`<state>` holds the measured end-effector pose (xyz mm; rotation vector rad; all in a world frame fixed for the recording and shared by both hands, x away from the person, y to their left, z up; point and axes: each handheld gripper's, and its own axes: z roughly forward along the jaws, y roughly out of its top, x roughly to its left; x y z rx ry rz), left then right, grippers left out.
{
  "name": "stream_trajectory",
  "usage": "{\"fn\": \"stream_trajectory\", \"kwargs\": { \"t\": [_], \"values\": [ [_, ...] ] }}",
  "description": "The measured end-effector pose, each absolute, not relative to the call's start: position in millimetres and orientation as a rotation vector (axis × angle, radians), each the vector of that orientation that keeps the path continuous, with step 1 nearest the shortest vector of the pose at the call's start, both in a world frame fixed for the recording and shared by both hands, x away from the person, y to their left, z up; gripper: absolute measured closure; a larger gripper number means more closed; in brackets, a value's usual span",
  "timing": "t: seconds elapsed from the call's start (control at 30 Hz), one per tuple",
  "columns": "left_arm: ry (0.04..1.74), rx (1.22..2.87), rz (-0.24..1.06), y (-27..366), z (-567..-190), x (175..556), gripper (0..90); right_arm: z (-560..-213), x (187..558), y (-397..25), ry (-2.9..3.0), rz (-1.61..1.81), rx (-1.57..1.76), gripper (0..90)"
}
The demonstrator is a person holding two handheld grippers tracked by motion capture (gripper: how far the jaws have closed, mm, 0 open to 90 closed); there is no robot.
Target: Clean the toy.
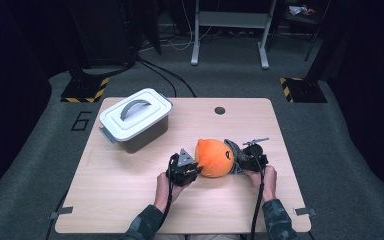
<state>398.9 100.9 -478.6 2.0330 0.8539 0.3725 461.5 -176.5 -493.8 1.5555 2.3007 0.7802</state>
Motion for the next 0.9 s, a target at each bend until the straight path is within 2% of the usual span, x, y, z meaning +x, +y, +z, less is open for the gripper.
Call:
{"fn": "stream_trajectory", "kwargs": {
  "t": [0.23, 0.5, 0.67, 0.9],
  "values": [
    [0.853, 2.028, 0.379, 102, -478, 399, 75.8, -478, 457, -191, 2.233, 0.8, 1.592, 74.3],
    [0.843, 2.036, 0.379, 102, -477, 400, 75.7, -434, 448, -198, 2.166, 0.898, 1.512, 74.5],
    [0.844, 2.029, 0.389, 101, -477, 400, 75.7, -406, 445, -187, 2.186, 0.984, 1.431, 74.0],
    [0.838, 2.023, 0.398, 100, -476, 400, 75.4, -381, 442, -144, 2.235, 1.034, 1.284, 73.8]
  ]
}}
